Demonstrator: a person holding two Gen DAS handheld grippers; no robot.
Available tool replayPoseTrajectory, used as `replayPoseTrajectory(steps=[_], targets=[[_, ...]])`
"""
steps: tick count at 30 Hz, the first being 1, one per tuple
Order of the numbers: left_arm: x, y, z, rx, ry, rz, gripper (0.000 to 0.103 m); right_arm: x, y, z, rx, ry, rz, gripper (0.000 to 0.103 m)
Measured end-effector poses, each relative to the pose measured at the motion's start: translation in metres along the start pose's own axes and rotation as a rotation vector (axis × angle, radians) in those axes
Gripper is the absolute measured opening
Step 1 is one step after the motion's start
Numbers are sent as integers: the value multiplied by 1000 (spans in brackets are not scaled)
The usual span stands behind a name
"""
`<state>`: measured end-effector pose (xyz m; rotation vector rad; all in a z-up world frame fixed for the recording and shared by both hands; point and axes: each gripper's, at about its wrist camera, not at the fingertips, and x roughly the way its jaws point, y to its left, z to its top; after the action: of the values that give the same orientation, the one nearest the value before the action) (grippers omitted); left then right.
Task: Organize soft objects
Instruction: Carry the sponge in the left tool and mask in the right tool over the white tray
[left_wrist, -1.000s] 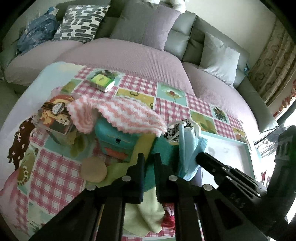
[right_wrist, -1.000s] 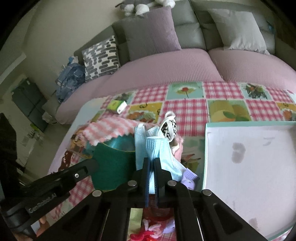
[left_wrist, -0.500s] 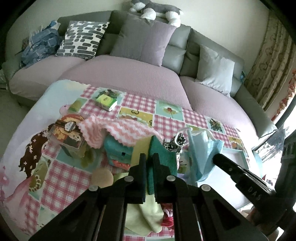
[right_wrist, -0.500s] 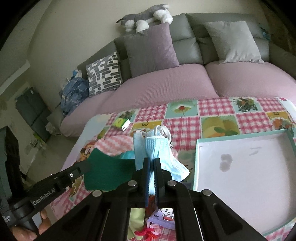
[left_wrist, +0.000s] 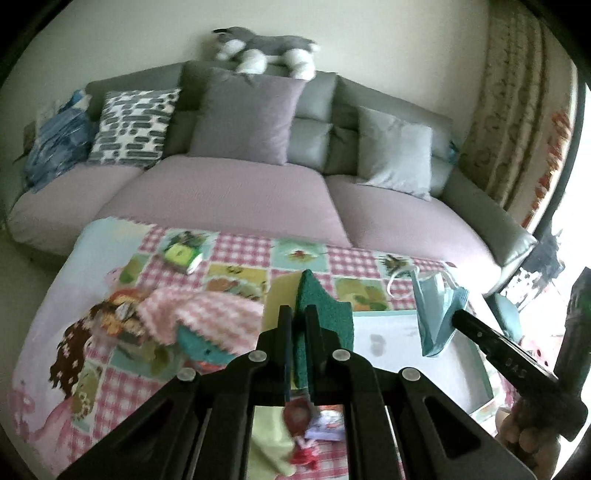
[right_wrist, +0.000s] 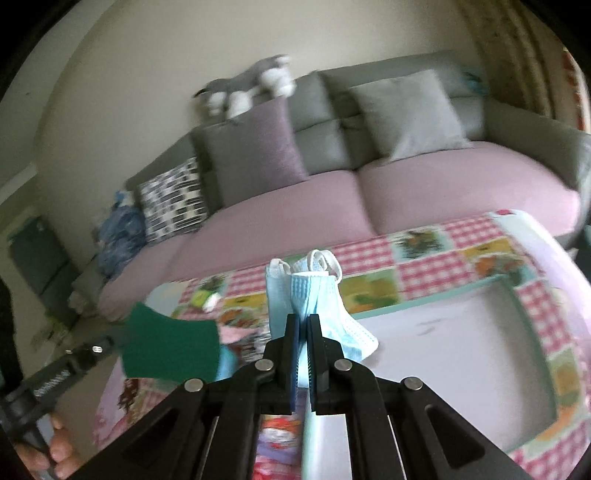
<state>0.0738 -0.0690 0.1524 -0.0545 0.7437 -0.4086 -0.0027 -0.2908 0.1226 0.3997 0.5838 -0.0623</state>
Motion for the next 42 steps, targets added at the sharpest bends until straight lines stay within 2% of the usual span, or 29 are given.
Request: replayPoseTrajectory(steps=[6,12,16,21,26,32,36,42], targets=[[17,-42,13,71,11,-78,6,-12,-51,7,72,-28,-147,4],[46,-87,14,130,54,-163,6,-15,-87,8,127,-19,-252,4],[81,-103,7,133,119,-203,6,-6,-107,5,153,6,-272,4],[126,-109,-7,114,212,-208,6,13,-126,-2,173,57,-312,4],[159,-111,-17,59,275,-265,6,29,-138,-9,194,86,-320,4],[189,-107,-38,17,321,-261,6,45,-148,-15,206,120,-330,4],[202,-102,-52,9,346,-226,6,57,-153,-19,212,153,-327,4],[209,-101,-61,61,372,-143,6,64,-155,-24,214,186,-343,4]])
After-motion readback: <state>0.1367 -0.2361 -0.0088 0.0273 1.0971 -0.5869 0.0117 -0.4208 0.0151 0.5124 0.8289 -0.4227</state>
